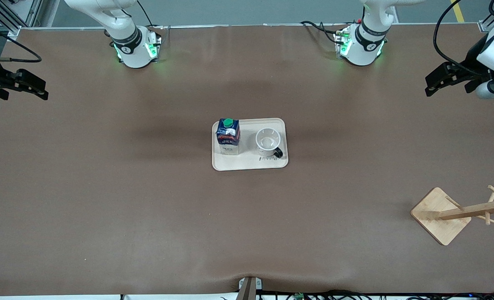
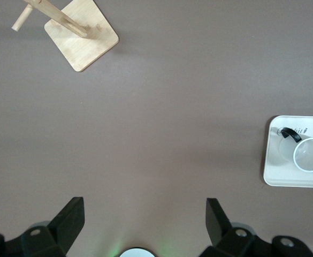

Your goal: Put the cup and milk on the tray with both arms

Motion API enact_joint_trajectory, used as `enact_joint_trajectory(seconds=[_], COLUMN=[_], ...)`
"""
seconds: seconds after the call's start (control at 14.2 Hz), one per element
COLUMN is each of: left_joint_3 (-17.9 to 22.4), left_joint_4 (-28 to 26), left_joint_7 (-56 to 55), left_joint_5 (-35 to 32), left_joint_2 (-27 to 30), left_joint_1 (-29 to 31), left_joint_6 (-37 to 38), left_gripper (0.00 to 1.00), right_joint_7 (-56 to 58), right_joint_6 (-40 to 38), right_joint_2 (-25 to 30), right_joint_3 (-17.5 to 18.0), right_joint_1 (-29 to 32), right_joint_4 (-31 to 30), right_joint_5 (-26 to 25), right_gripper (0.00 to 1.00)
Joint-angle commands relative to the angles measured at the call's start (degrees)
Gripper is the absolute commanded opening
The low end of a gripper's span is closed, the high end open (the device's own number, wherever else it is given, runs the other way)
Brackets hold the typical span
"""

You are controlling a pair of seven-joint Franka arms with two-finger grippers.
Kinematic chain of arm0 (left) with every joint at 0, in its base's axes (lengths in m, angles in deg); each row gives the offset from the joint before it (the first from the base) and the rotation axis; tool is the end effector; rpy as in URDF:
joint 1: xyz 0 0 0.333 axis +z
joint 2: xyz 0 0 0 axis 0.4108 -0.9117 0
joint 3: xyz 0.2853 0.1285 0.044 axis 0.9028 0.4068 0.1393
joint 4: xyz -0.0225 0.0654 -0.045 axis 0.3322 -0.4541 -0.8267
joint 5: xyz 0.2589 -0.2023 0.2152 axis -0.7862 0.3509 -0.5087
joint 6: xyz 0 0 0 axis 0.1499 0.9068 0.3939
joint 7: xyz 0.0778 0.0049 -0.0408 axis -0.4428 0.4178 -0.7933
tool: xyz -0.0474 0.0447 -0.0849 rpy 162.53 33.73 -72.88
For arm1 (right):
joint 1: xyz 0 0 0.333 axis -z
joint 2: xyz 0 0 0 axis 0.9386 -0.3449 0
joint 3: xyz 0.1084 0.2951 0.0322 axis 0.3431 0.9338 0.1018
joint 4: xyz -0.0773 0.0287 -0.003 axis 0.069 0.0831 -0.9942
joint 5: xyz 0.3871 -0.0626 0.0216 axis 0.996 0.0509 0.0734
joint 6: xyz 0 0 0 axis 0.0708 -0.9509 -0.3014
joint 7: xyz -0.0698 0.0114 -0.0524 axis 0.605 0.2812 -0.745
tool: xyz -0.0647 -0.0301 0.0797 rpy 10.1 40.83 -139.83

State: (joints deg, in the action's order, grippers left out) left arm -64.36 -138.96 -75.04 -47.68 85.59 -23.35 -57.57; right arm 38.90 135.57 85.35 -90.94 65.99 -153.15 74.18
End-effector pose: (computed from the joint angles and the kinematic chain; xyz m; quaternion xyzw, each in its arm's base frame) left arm 0.5197 -0.0629 0.6599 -0.9993 -0.0330 0.0099 0.0157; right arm 0.5291 0.0013 0.6493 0.9985 0.0090 -0.0484 0.0237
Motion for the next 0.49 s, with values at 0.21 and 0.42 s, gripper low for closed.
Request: enact_joint_trajectory(seconds=[0.21, 0.42], left_joint_3=[0.11, 0.11], left_joint_4=[0.44, 0.44], left_joint_7=[0.76, 0.67], left_joint_5=[0.77, 0.6], left_joint_2=[0.44, 0.44], left_joint_1=[0.23, 0.23], left_joint_6=[1.02, 1.11], left_gripper=[1.0, 1.0], right_joint_7=[1.1, 1.1], right_joint_6=[-0.5, -0.68], right_joint_2=[-0.31, -0.31], right_joint_3=[-0.07, -0.07], right_joint_1=[0.41, 0.32], right_joint_4=[0.65, 0.65], right_joint_5=[0.68, 0.68], right_gripper=[1.0, 1.0])
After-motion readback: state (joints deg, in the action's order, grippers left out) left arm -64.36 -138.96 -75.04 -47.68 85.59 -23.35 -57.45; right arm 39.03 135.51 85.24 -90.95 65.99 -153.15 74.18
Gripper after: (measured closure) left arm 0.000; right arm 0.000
